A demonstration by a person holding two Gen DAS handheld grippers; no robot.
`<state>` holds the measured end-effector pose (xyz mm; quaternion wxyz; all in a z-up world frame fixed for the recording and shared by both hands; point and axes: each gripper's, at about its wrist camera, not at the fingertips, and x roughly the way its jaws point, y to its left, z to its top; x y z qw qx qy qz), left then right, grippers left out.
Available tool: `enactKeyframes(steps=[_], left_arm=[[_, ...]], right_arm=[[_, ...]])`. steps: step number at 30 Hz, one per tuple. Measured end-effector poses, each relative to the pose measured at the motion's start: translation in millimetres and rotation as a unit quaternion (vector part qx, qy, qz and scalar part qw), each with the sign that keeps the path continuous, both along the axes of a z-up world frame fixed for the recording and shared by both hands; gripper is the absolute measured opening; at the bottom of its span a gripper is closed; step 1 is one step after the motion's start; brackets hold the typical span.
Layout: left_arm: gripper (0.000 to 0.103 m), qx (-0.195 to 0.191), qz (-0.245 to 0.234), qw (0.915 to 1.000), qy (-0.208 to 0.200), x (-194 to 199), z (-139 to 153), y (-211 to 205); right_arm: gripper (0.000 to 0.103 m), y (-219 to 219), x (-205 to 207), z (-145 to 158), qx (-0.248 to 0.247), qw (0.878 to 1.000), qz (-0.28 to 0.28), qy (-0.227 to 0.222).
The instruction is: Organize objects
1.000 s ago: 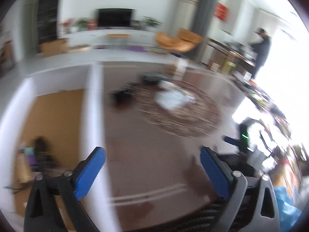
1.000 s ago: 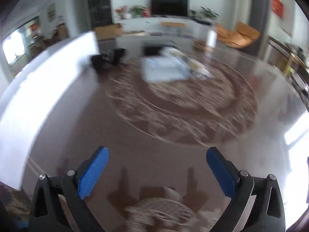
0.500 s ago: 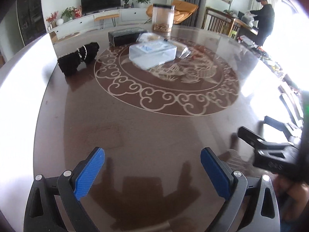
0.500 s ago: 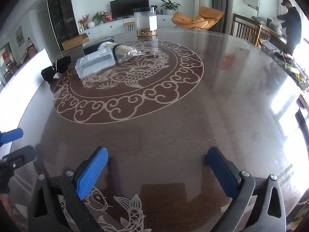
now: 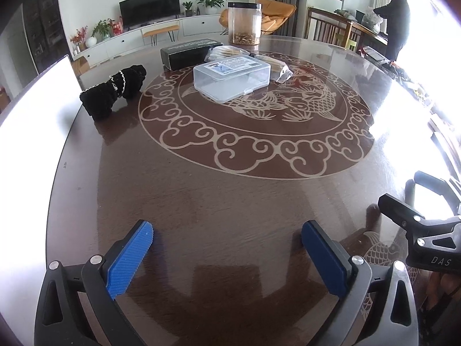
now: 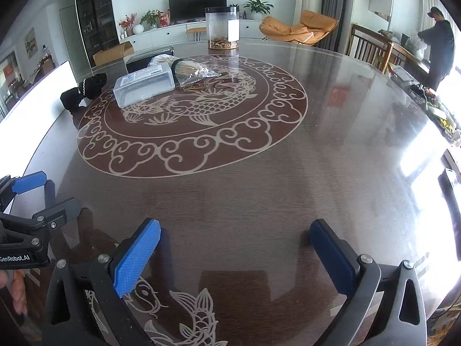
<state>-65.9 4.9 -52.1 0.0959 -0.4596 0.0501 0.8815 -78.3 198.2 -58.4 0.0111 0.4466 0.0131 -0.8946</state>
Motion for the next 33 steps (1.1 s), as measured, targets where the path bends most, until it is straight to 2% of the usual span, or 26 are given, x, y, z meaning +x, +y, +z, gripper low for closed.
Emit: enactKeyframes(steps=[3,6,11,14,18,19,21,23,25,27,29,33], left_arm=[[0.103,0.000,0.000,1.0000,0.000,0,0,0],[0.103,0.000,0.000,1.0000,0.000,0,0,0],[0.103,0.001,0.000,1.0000,-0.001,-1,0,-1],[0.103,0.001,-0.005,1.0000,-0.003,-2,0,-1],[0.103,-0.002,-0.020,0.9997,-0.010,-12,2,-3],[0.103,-0.002,-0.011,0.9999,-0.012,-20,2,-6],[0.103,0.004,0.048,0.9984,-0.029,-49,4,-19],[0.103,0.059,0.089,0.9939,-0.027,-80,14,-35],[0.103,0.087,0.117,0.9893,0.000,-106,31,-44],[0.103,0.078,0.143,0.9861,0.032,-139,48,-45],[0.103,0.062,0.159,0.9846,0.041,-172,55,-43],[0.103,0.034,0.191,0.9809,-0.002,-228,35,-39]], right_arm=[[0.103,-1,-2,0,0.001,1.000,-0.005,-0.007],[0.103,-4,-11,2,0.002,0.999,-0.010,-0.037],[0.103,-14,-39,3,0.005,0.997,0.031,-0.069],[0.103,-16,-50,2,0.004,0.998,0.038,-0.054],[0.103,-16,-41,1,0.003,0.999,0.027,-0.019],[0.103,-16,-39,1,0.003,1.000,0.025,-0.018],[0.103,-16,-40,1,0.002,1.000,0.024,-0.018],[0.103,-16,-40,1,0.002,1.000,0.024,-0.017],[0.103,-16,-40,1,0.002,1.000,0.024,-0.018],[0.103,-16,-40,1,0.002,1.000,0.024,-0.017],[0.103,-16,-40,1,0.002,1.000,0.024,-0.018],[0.103,-16,-40,1,0.002,1.000,0.025,-0.018]])
